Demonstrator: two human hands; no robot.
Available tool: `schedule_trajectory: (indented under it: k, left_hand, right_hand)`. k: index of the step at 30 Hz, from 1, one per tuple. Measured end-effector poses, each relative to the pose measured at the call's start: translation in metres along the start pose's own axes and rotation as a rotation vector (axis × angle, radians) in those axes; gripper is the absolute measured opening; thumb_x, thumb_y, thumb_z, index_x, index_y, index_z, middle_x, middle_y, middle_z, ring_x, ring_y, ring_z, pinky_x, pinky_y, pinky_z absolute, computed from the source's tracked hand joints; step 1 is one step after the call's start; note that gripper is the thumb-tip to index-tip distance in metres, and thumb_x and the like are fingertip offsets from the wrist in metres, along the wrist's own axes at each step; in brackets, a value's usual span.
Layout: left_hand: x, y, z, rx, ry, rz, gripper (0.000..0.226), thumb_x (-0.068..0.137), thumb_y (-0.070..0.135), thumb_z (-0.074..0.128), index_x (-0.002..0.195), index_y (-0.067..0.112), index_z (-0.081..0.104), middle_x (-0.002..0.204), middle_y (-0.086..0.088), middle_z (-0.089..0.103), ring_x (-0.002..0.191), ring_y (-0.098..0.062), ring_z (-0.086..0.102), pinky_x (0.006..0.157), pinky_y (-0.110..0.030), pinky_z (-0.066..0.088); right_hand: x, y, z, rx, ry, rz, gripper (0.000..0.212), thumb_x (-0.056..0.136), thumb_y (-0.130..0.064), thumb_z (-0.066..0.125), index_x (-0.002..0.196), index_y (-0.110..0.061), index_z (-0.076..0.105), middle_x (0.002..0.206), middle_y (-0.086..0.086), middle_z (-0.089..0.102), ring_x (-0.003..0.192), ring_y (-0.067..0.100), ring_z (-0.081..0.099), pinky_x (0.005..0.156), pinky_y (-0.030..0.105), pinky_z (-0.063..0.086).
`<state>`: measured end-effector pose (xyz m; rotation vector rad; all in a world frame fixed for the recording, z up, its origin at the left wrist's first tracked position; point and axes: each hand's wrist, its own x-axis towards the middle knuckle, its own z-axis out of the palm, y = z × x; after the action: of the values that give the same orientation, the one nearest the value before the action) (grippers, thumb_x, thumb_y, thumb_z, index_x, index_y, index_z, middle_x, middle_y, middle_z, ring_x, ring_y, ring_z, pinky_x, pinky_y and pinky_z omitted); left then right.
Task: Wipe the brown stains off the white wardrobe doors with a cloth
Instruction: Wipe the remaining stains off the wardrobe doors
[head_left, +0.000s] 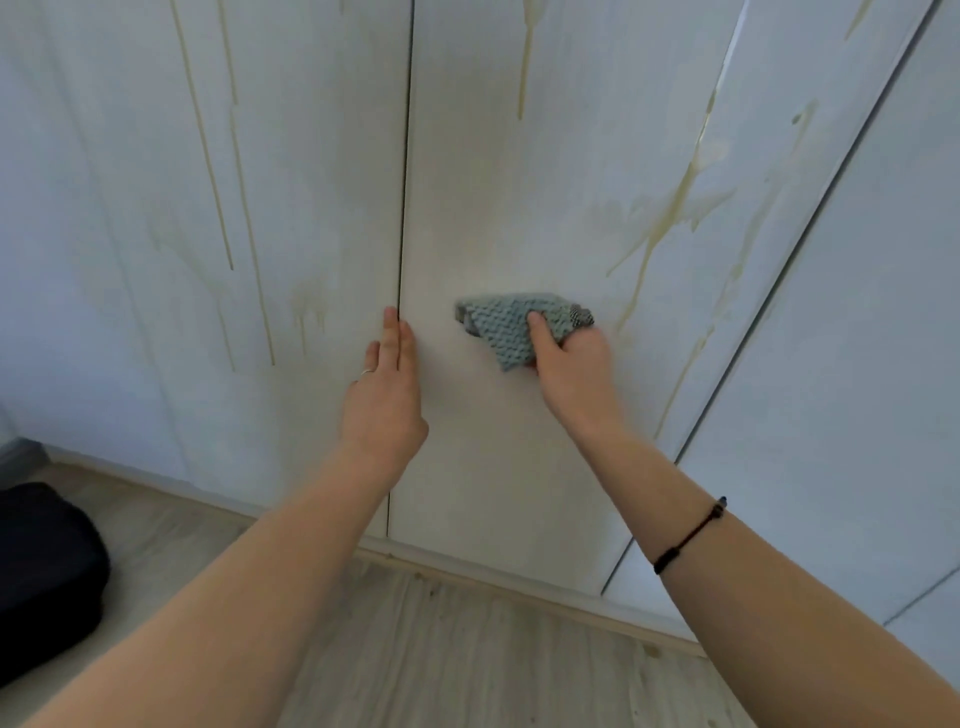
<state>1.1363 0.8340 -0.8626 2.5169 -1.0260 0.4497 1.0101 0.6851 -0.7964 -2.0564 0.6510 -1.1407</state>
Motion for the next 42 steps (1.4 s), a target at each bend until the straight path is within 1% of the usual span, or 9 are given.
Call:
schedule_trajectory:
  k: [3, 6, 13, 20, 25, 28, 34, 38, 42]
  left_hand:
    - [0.001, -0.004, 0.0, 0.015, -0.001, 0.023, 0.107, 0.079, -0.003, 0.059, 0.159, 0.011, -0.01, 0.163, 0.0, -0.03, 0.154, -0.027, 0.011, 0.095, -0.039, 0.054]
    - [0.001, -0.004, 0.002, 0.033, 0.002, 0.015, 0.104, 0.079, -0.004, 0.056, 0.159, 0.01, -0.01, 0.163, 0.0, -0.029, 0.154, -0.026, 0.011, 0.09, -0.038, 0.056]
    - [0.001, 0.003, 0.011, 0.062, -0.008, -0.043, 0.112, 0.075, 0.001, 0.062, 0.158, 0.01, -0.013, 0.16, 0.001, -0.035, 0.154, -0.029, 0.011, 0.086, -0.038, 0.057]
    - [0.004, 0.029, -0.017, 0.05, -0.097, -0.168, 0.098, 0.085, 0.013, 0.058, 0.158, 0.006, -0.007, 0.164, -0.004, -0.024, 0.15, -0.035, 0.018, 0.101, -0.046, 0.048]
    - [0.009, 0.031, -0.025, -0.045, -0.128, -0.212, 0.091, 0.085, 0.017, 0.057, 0.158, 0.005, 0.004, 0.167, -0.006, -0.011, 0.152, -0.031, 0.012, 0.109, -0.05, 0.041]
    - [0.008, 0.028, -0.019, -0.022, -0.106, -0.176, 0.092, 0.084, 0.016, 0.058, 0.158, 0.004, 0.004, 0.167, -0.008, -0.01, 0.151, -0.032, 0.013, 0.107, -0.047, 0.043]
    - [0.012, 0.034, -0.027, -0.079, -0.134, -0.205, 0.092, 0.085, 0.018, 0.058, 0.158, 0.003, 0.004, 0.167, -0.008, -0.007, 0.15, -0.034, 0.017, 0.106, -0.045, 0.044]
    - [0.014, 0.03, -0.027, -0.107, -0.179, -0.212, 0.091, 0.088, 0.019, 0.056, 0.159, 0.005, 0.0, 0.167, -0.004, -0.014, 0.152, -0.031, 0.013, 0.109, -0.046, 0.042]
    - [0.014, 0.028, -0.023, -0.128, -0.197, -0.196, 0.098, 0.087, 0.025, 0.06, 0.159, 0.006, -0.003, 0.166, -0.004, -0.018, 0.151, -0.032, 0.014, 0.111, -0.046, 0.04]
  right_hand:
    - [-0.042, 0.045, 0.04, -0.025, -0.287, 0.207, 0.027, 0.099, -0.022, 0.061, 0.102, 0.003, 0.071, 0.103, 0.015, 0.073, 0.098, 0.028, 0.07, 0.079, 0.027, 0.052]
    - [-0.067, 0.068, 0.049, -0.197, -0.449, 0.301, 0.03, 0.099, -0.023, 0.062, 0.101, 0.006, 0.07, 0.103, 0.02, 0.072, 0.097, 0.031, 0.069, 0.076, 0.034, 0.05]
    - [0.015, 0.002, 0.01, 0.237, 0.135, 0.081, 0.036, 0.091, -0.042, 0.063, 0.08, -0.009, 0.072, 0.08, 0.003, 0.075, 0.076, 0.019, 0.072, 0.066, 0.032, 0.055]
    - [-0.047, 0.052, 0.019, -0.065, -0.273, 0.279, 0.031, 0.097, -0.028, 0.064, 0.102, 0.002, 0.071, 0.104, 0.016, 0.073, 0.098, 0.029, 0.069, 0.077, 0.03, 0.053]
    - [0.01, 0.005, -0.031, 0.068, 0.029, 0.273, 0.04, 0.095, -0.04, 0.061, 0.078, -0.004, 0.066, 0.079, 0.016, 0.07, 0.075, 0.035, 0.069, 0.069, 0.051, 0.058]
    - [0.051, -0.03, -0.047, 0.167, 0.145, 0.165, 0.05, 0.089, -0.043, 0.061, 0.082, 0.006, 0.065, 0.08, 0.023, 0.069, 0.072, 0.039, 0.069, 0.058, 0.053, 0.058]
    - [-0.01, 0.048, -0.034, -0.023, -0.111, 0.26, 0.024, 0.093, -0.021, 0.065, 0.07, -0.017, 0.061, 0.074, 0.002, 0.065, 0.08, 0.024, 0.067, 0.059, 0.027, 0.049]
    - [-0.036, 0.088, -0.046, -0.088, -0.396, 0.626, 0.009, 0.089, -0.014, 0.067, 0.091, -0.007, 0.062, 0.101, 0.019, 0.068, 0.093, 0.032, 0.067, 0.079, 0.047, 0.059]
    - [0.005, 0.029, -0.044, 0.002, -0.211, 0.398, 0.013, 0.089, -0.022, 0.07, 0.081, -0.014, 0.064, 0.097, 0.022, 0.072, 0.072, 0.02, 0.07, 0.067, 0.052, 0.057]
